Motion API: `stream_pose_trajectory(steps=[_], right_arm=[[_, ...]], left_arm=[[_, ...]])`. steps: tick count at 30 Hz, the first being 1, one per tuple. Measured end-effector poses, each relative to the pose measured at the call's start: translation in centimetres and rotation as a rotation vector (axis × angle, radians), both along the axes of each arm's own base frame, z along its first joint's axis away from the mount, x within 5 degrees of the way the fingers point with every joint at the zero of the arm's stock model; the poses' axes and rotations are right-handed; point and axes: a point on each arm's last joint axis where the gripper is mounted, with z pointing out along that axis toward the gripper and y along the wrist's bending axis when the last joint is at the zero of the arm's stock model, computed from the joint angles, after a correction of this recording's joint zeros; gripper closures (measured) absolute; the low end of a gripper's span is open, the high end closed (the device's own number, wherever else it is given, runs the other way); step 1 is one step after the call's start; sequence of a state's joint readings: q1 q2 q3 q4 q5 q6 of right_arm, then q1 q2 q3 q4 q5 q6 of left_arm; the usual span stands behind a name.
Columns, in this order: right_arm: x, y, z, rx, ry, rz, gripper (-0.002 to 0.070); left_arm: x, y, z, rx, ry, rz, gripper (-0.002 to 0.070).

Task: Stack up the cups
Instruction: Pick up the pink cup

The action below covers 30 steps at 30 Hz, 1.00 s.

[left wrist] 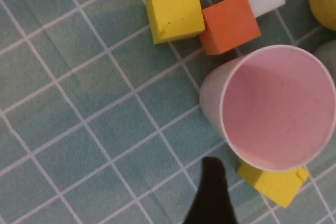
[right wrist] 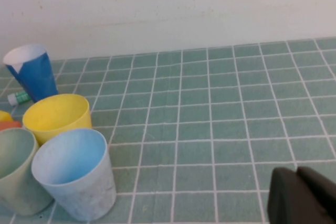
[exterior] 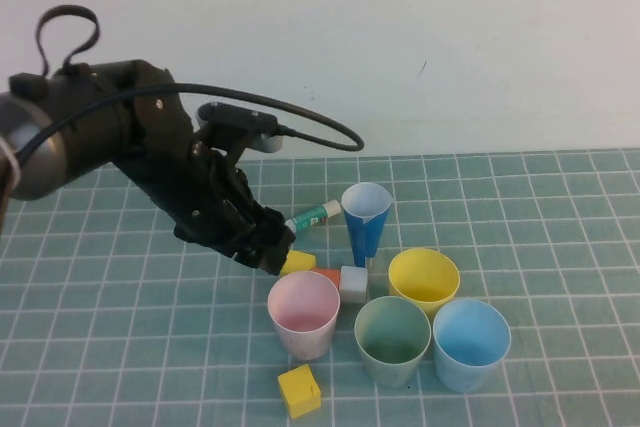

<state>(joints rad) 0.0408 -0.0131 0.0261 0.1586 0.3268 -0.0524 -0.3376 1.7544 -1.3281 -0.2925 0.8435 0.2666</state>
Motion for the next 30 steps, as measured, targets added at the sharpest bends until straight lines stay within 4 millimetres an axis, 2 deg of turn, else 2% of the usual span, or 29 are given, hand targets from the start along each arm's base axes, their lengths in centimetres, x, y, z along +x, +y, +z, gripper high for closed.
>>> stream_pose_trajectory(steps=[1, 4, 8, 15, 19, 22, 24, 27, 30], right_arm=[[0.0, 0.0, 0.0, 0.008, 0.0, 0.001, 0.0679], [0.0, 0.1, 0.0, 0.038, 0.002, 0.002, 0.0679], [0.0, 0.2, 0.0, 0.057, 0.003, 0.003, 0.0679], [0.0, 0.2, 0.0, 0.065, 0.004, 0.002, 0.0679], [0.0, 0.2, 0.0, 0.075, 0.005, 0.002, 0.0679], [0.0, 0.4, 0.1, 0.175, 0.012, -0.002, 0.0679], [0.0, 0.7, 0.2, 0.327, 0.026, -0.015, 0.0679], [-0.1, 1.1, 0.3, 0.477, 0.039, -0.022, 0.0679], [-0.1, 1.3, 0.5, 0.565, 0.045, -0.02, 0.0679]], left_arm=[[0.5, -0.3, -0.8, 0.004, 0.02, 0.005, 0.0214], [1.7, -0.8, -3.0, 0.018, 0.07, 0.014, 0.0191], [3.0, -1.2, -5.7, 0.037, 0.128, 0.02, 0.0216], [3.9, -1.5, -8.9, 0.057, 0.185, 0.03, 0.0272], [4.2, -1.6, -9.9, 0.063, 0.193, 0.035, 0.036], [4.3, -1.6, -10.1, 0.072, 0.177, 0.008, 0.0538], [4.4, -1.5, -10.1, 0.081, 0.167, -0.007, 0.061], [4.3, -1.5, -9.5, 0.087, 0.155, -0.021, 0.0655], [4.1, -1.4, -7.6, 0.078, 0.12, -0.026, 0.0666]])
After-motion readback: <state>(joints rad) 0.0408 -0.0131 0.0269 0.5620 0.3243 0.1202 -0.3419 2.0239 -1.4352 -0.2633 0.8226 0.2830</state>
